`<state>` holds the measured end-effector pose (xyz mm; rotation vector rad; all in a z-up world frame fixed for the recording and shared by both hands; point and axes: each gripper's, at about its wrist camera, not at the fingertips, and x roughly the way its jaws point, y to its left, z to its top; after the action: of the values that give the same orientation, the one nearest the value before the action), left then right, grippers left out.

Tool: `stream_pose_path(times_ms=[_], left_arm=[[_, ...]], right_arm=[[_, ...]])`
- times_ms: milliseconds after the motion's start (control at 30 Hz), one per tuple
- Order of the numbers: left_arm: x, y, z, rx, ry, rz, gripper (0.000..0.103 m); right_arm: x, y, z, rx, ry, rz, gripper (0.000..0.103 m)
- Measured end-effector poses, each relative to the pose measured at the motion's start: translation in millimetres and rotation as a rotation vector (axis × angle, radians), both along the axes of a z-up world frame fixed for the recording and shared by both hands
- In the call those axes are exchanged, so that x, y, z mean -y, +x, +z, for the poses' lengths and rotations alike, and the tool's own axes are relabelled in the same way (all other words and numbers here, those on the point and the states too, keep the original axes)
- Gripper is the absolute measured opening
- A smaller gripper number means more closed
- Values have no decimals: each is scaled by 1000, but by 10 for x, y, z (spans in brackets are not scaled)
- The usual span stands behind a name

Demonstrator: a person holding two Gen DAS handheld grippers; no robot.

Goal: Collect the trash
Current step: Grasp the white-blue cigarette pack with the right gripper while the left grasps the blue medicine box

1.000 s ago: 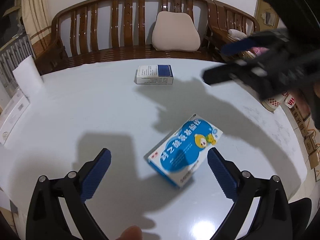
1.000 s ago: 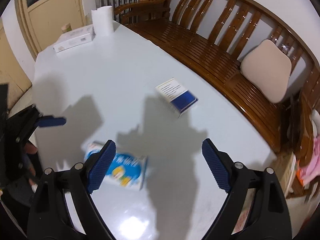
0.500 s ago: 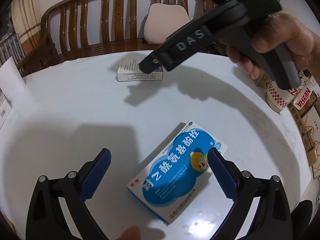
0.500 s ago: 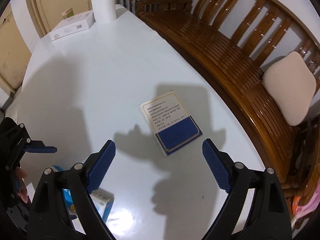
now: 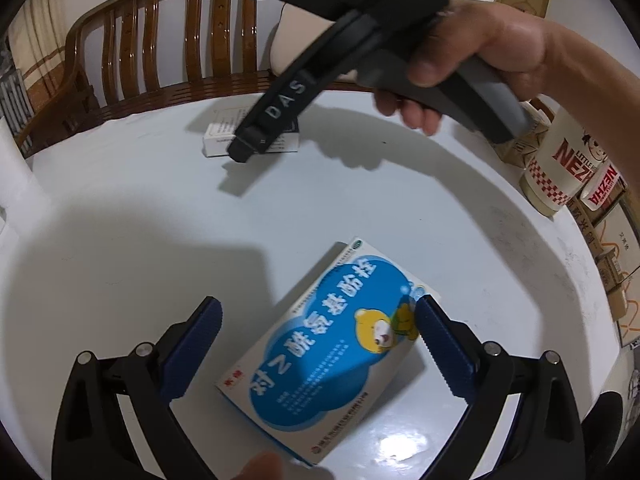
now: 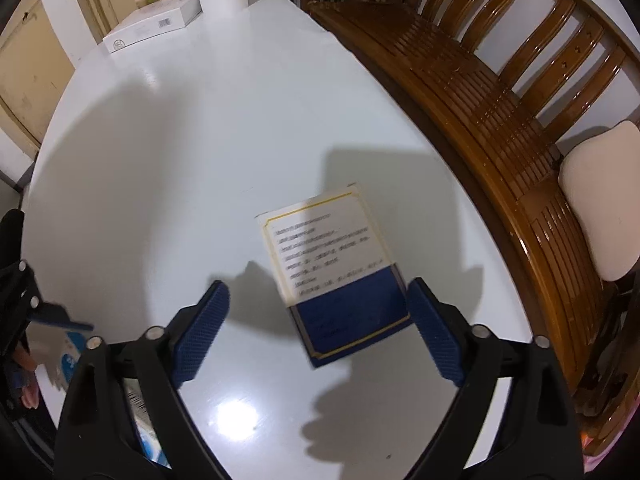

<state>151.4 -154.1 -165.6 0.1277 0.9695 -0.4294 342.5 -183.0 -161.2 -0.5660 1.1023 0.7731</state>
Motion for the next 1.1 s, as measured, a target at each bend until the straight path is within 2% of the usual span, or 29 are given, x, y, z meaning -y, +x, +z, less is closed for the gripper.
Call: stream_pose_path(times_ms=[300,367,467,533,633,700,767,933,1100], left_arm=[[71,18,-50,-32,-18,-53,95],[93,-17,-101,-46,1,-80,95],[116,-90,-130,-18,41,-97,90],[82,-80,-117,-9,38,-79,79],[51,-44,-96,-8,42,-62,66],[54,-42,-91,-11,42,-62,62],[31,-43,-84,-17,36,-50,61],[11,-44,-75,-26,38,-19,61],[-57,-24,-48,-43,33,16,60]], right_arm=[[-19,155,-170,-20,-19,14,92],[-4,178,-189,-32,-9,18,94],[-9,186,-192,-24,-3,16,94],[-18,182,-194,-20,1,15,94],[-25,168,-182,-19,18,16,88],[-20,161,-158,-13,28,12,76],[-25,154,-130,-5,38,12,66],[-37,111,-127,8,35,5,63],[1,73,-136,36,56,-53,62]])
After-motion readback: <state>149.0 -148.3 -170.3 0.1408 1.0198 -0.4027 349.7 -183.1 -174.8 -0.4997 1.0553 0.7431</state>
